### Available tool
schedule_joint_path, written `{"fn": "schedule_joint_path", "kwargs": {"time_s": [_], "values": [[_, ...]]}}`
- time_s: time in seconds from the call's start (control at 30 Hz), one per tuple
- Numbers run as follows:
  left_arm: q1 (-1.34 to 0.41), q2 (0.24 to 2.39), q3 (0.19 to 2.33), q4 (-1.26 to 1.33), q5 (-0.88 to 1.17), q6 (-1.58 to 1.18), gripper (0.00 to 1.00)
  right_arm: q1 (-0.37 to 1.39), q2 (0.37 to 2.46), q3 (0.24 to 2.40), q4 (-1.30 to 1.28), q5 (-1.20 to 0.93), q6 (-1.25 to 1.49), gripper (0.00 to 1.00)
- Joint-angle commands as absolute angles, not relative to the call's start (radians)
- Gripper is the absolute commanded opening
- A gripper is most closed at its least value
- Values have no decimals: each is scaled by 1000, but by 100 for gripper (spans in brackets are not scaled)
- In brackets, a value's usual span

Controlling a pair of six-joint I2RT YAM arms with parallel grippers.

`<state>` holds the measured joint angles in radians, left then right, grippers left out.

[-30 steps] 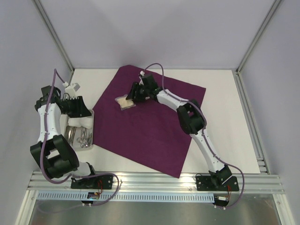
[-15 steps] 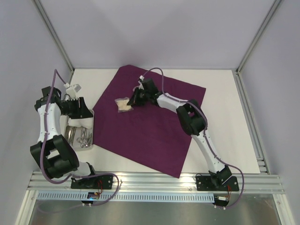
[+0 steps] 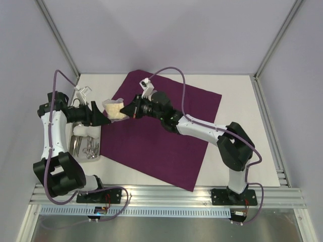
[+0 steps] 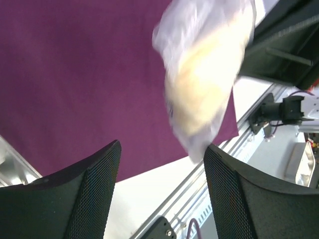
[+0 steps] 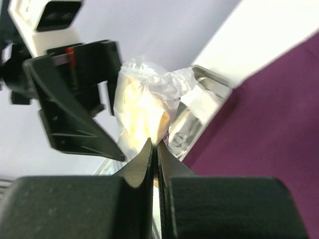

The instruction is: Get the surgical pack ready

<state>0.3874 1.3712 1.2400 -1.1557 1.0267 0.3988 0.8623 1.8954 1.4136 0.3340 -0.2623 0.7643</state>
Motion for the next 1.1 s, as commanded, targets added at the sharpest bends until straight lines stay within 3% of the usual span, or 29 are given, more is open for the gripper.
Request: {"fn": "schedule_joint_path", "kwargs": {"time_s": [0.0,0.27,0.4,0.57,0.7,0.77,0.83,0.87,0.9,0.97,1.07], "values": [[385,1309,1284,-1171,1158,416,76,894,1856,1378,465,-189,718,1],[383,1276,1282,-1114,1221,322,70,931,1815,1379,451,-206,703,0],[383,1273,1282,-1112,1232,314,45,939,1801,1376,451,-210,696,0],[383,1269,1272,-1065,1220,276,24,940,1816,1390,449,-233,706,0],[383,1276,1264,-1054,1181,267,0,940,1833,1384,448,-250,722,0],[383,1279,1258,-1066,1163,287,0,940,1842,1393,428,-267,719,1],[385,1285,1262,-1078,1103,301,0,940,1861,1432,334,-279,700,40],[391,1293,1273,-1110,1004,340,0,939,1865,1440,293,-275,678,51],[402,1301,1281,-1136,959,380,0,939,1862,1445,226,-249,669,75],[442,1322,1287,-1202,849,483,0,939,1850,1428,178,-215,635,89],[567,1347,1269,-1250,738,614,0,937,1819,1399,114,-178,588,91]]}}
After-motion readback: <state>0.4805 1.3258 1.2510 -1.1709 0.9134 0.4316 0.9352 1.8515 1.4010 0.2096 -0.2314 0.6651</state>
